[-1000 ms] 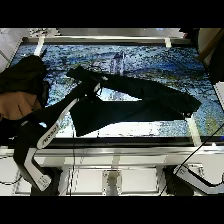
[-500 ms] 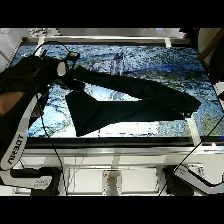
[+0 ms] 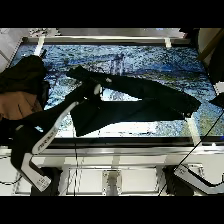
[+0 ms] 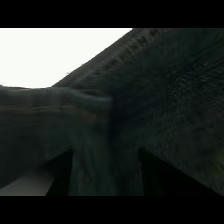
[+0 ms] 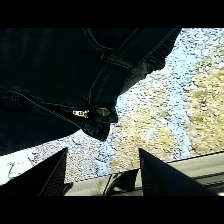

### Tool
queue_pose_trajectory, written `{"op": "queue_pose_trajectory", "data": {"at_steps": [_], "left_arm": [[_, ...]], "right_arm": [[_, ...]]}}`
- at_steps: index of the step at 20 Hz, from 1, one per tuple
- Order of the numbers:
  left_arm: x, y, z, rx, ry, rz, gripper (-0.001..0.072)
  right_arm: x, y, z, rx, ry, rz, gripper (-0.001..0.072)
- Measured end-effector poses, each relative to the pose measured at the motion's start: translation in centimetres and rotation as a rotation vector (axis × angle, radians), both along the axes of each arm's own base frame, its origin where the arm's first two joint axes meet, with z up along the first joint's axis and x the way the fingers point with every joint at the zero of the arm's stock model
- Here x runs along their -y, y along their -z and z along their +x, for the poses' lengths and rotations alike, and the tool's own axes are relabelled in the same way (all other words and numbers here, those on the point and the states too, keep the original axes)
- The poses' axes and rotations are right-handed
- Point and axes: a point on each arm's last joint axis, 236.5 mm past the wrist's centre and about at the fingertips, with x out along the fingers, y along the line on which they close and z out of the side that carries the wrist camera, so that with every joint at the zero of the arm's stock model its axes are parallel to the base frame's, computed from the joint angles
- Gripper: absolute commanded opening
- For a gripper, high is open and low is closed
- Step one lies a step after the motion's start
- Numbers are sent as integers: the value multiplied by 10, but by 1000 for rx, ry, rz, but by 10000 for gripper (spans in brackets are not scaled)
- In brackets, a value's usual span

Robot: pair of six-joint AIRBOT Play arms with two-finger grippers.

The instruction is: Fold the clothes and pants, and hang the long-sleeved shirts on hangers.

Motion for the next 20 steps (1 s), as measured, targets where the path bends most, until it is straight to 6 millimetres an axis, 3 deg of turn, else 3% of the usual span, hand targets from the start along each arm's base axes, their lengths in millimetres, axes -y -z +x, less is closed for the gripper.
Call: {"op": "queue_pose_trajectory", "data": {"at_steps": [2,3,5,6,9,11,12,13,16,18,20], "left_arm": [[-5,17,-1,-11,5,58,465],[-8,20,2,3,1,82,396],[-15,23,9,28,-12,118,85],[-19,23,16,48,-20,130,16],[-29,13,26,69,-47,155,16],[-31,-6,34,108,-64,143,17],[-31,-16,38,127,-70,133,53],[-31,-26,40,144,-75,122,188],[-29,-48,43,175,-86,86,125],[-26,-57,42,185,-88,66,378],[-26,-60,42,186,-91,56,376]], "right_arm": [[1,0,1,4,1,-3,488],[1,0,1,4,1,-4,488],[1,0,1,6,1,-5,488],[1,0,2,7,1,-6,488],[2,0,2,8,2,-7,488],[2,0,2,8,1,-8,488],[2,0,2,8,2,-8,488],[2,0,2,9,2,-8,488],[3,0,2,11,3,-10,488],[3,0,3,13,4,-12,488],[3,0,3,14,5,-13,488]]}}
